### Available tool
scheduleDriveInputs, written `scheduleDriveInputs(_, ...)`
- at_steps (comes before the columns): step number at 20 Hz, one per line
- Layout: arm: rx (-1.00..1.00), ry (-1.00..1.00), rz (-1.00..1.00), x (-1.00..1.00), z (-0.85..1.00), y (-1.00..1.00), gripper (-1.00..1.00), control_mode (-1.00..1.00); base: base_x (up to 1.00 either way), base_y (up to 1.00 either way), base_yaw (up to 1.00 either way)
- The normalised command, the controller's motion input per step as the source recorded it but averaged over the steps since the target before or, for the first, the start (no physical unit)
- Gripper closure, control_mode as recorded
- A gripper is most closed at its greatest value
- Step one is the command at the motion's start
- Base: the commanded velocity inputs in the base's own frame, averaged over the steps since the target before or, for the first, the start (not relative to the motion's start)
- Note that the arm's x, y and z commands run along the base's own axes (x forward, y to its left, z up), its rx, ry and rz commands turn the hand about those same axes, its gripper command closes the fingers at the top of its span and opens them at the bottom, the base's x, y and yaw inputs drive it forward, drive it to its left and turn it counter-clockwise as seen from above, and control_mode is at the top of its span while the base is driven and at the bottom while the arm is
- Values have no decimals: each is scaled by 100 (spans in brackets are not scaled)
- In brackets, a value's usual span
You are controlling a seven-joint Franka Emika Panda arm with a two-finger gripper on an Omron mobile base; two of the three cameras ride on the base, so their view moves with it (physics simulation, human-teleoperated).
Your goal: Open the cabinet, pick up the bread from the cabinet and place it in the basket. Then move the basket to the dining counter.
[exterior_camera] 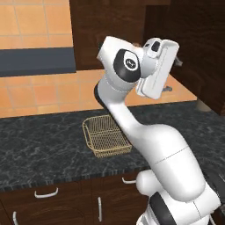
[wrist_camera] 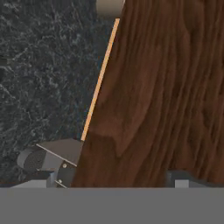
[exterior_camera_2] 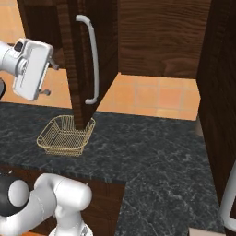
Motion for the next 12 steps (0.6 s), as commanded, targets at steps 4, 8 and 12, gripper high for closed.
scheduleDriveInputs(4, 30, -4, -45, 77, -79, 74, -100, -100, 0, 0, 0)
scheduleDriveInputs(8, 42, -7, -64, 62, -82, 33, -100, -100, 0, 0, 0)
scheduleDriveInputs(12, 40, -22, -64, 14, -82, 14, -100, -100, 0, 0, 0)
